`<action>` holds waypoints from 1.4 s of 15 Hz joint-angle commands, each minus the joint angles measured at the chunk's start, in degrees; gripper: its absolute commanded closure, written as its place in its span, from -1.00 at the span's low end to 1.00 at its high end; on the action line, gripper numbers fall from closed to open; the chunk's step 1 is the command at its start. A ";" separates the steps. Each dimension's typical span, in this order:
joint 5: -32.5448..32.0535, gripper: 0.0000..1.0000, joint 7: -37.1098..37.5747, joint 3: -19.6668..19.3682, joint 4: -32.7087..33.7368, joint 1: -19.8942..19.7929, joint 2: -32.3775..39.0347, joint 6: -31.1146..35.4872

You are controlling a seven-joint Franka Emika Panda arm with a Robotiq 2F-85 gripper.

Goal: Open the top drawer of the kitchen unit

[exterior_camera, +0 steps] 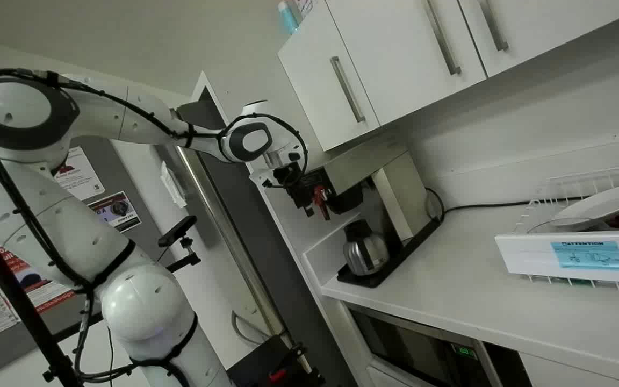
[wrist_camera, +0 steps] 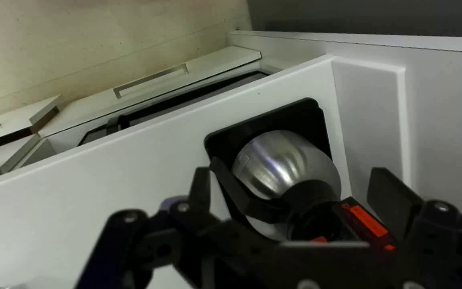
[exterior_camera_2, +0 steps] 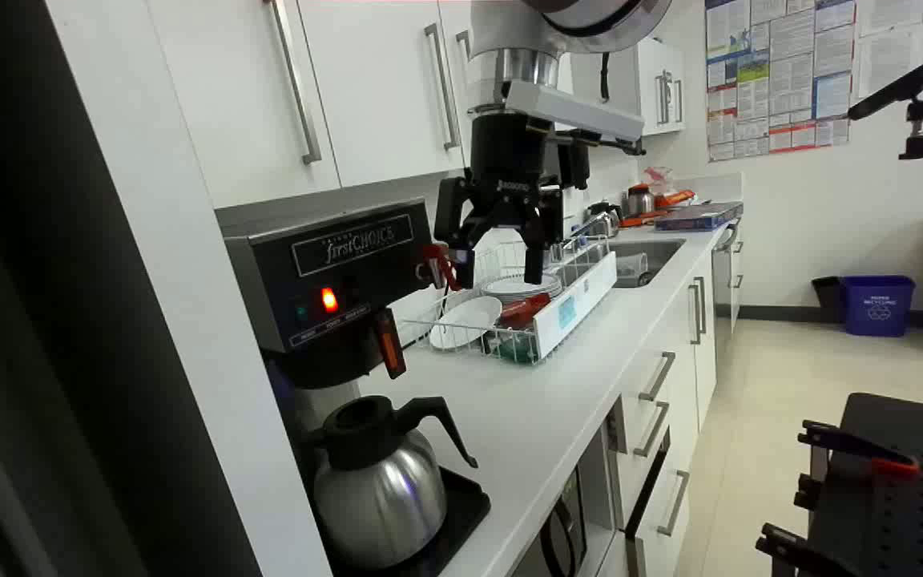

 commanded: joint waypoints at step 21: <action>-11.60 -1.00 1.98 -21.39 -11.25 -25.93 1.13 14.52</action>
